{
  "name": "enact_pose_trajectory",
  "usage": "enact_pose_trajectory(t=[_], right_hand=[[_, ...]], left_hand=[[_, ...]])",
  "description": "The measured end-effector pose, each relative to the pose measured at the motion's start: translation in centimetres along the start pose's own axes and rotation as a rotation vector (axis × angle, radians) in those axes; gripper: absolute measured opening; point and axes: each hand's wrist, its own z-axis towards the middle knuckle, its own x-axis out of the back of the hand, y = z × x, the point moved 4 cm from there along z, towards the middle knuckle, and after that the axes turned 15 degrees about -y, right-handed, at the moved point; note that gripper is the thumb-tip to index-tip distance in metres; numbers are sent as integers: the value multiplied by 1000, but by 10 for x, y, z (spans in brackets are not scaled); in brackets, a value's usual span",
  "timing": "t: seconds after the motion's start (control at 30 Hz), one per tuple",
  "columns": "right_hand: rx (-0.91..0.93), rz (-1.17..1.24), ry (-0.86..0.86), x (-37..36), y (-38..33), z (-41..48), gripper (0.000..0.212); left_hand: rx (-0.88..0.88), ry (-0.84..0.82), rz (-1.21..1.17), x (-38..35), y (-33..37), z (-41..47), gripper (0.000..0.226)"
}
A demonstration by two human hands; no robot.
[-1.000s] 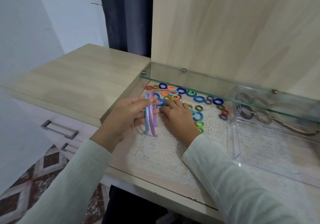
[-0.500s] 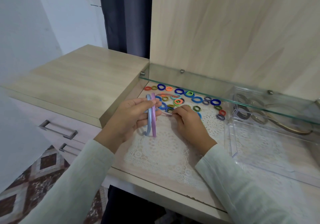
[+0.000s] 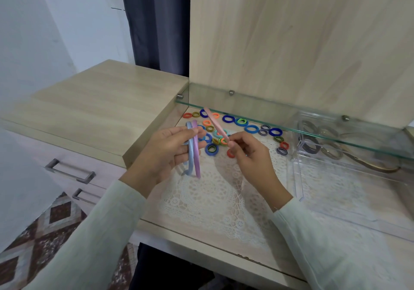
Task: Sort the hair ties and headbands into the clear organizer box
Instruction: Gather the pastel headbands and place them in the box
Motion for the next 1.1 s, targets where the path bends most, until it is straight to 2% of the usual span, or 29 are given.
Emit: enact_pose_trajectory(t=[0.4,0.67,0.8,1.1], right_hand=[[83,322,-48,-13,-24,-15,7],[65,352,-80,-39,-16,-30,9],[56,334,-84,-45,-17,-31,8],[71,277,-108,-51,-23,-37,6]], left_hand=[[14,-2,6,1,-6,9,18],[23,19,-22,0,-10,13,16],[29,16,19,3,-11,15,27],[5,12,-19,-2,-9,12,17]])
